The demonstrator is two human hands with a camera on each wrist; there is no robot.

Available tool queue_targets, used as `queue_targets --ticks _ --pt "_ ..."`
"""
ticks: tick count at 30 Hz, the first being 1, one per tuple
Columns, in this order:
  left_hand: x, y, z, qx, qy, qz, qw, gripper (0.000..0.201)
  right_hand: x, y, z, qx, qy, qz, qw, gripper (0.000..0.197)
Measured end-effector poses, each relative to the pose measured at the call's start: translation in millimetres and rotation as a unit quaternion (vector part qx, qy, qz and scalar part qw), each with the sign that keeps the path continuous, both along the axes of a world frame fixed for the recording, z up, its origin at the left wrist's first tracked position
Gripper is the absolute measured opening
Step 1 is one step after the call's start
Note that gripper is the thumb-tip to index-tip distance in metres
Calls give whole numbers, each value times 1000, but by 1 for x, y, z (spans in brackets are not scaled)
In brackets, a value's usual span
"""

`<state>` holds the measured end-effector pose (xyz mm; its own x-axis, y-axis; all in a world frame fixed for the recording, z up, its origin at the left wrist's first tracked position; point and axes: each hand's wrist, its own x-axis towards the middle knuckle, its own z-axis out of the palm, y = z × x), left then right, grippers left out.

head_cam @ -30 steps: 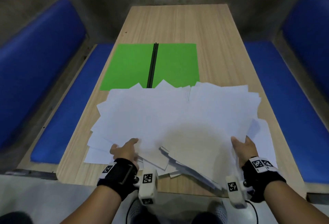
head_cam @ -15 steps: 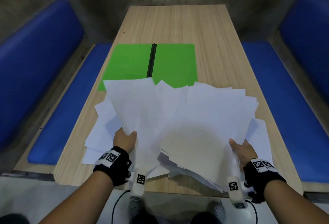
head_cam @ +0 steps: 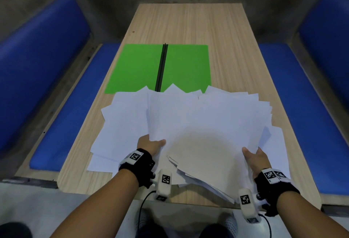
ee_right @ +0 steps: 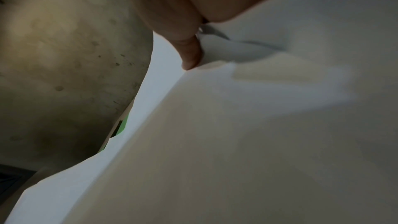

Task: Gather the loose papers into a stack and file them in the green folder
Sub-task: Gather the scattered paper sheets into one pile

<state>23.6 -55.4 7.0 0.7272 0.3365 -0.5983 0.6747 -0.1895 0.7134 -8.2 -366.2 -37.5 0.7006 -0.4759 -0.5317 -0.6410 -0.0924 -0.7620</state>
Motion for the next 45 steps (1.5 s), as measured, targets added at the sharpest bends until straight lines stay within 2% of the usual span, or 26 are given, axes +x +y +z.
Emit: queue_targets --ticks 2,6,8,9,12,13,15,18,19,21,23,25,27,28,32,37,40,42,44,45 --pt "-6 6 1 -28 -5 15 999 15 0 -2 -1 4 7 0 1000 41" --pt "-16 29 1 -14 -23 48 998 17 -1 -7 -6 14 15 -7 1000 41" --pt "-23 47 -1 -18 -28 99 995 14 -1 -7 -5 14 15 -4 1000 40" --pt "-26 54 -2 -27 -23 129 991 19 -1 -6 -4 14 12 -3 1000 41" --pt "-37 68 -2 -59 -17 187 980 72 -1 -6 -3 24 -4 -8 1000 42" --pt "-40 69 -1 -65 -18 199 978 74 -1 -6 -3 25 -6 -9 1000 43" --pt "-41 78 -1 -63 -31 217 974 66 -1 -7 -6 25 -5 -5 1000 43" --pt "-36 93 11 -45 -82 206 974 39 1 -8 -10 31 -3 2 1000 38" --pt "-33 96 20 -43 -96 208 973 36 2 -9 -11 35 -2 7 999 35" --pt "-26 104 41 -36 -134 206 969 33 3 -9 -8 35 0 22 999 29" --pt "-16 117 59 -41 -181 199 962 40 4 -9 -3 31 2 36 999 30" --pt "-7 129 70 -82 -222 186 954 46 4 -8 2 31 -1 43 999 35" --pt "-2 132 77 -129 -242 175 946 29 4 -7 5 34 -2 48 998 37" --pt "-1 127 79 -160 -241 161 944 27 4 -7 6 40 -5 48 998 37" --pt "-6 84 66 -247 -201 70 945 40 7 -1 16 96 -28 49 994 35" --pt "-9 20 24 -205 -98 44 973 38 9 15 39 184 -70 74 978 34" --pt "-6 3 19 -189 -69 -27 979 41 7 20 51 198 -88 108 970 24" --pt "0 3 20 -177 -68 -111 976 52 6 19 59 209 -96 126 965 22" --pt "9 10 20 -174 -87 -171 966 75 3 18 67 225 -102 133 960 24" --pt "14 14 23 -181 -92 -183 962 83 1 17 71 234 -111 143 955 39"
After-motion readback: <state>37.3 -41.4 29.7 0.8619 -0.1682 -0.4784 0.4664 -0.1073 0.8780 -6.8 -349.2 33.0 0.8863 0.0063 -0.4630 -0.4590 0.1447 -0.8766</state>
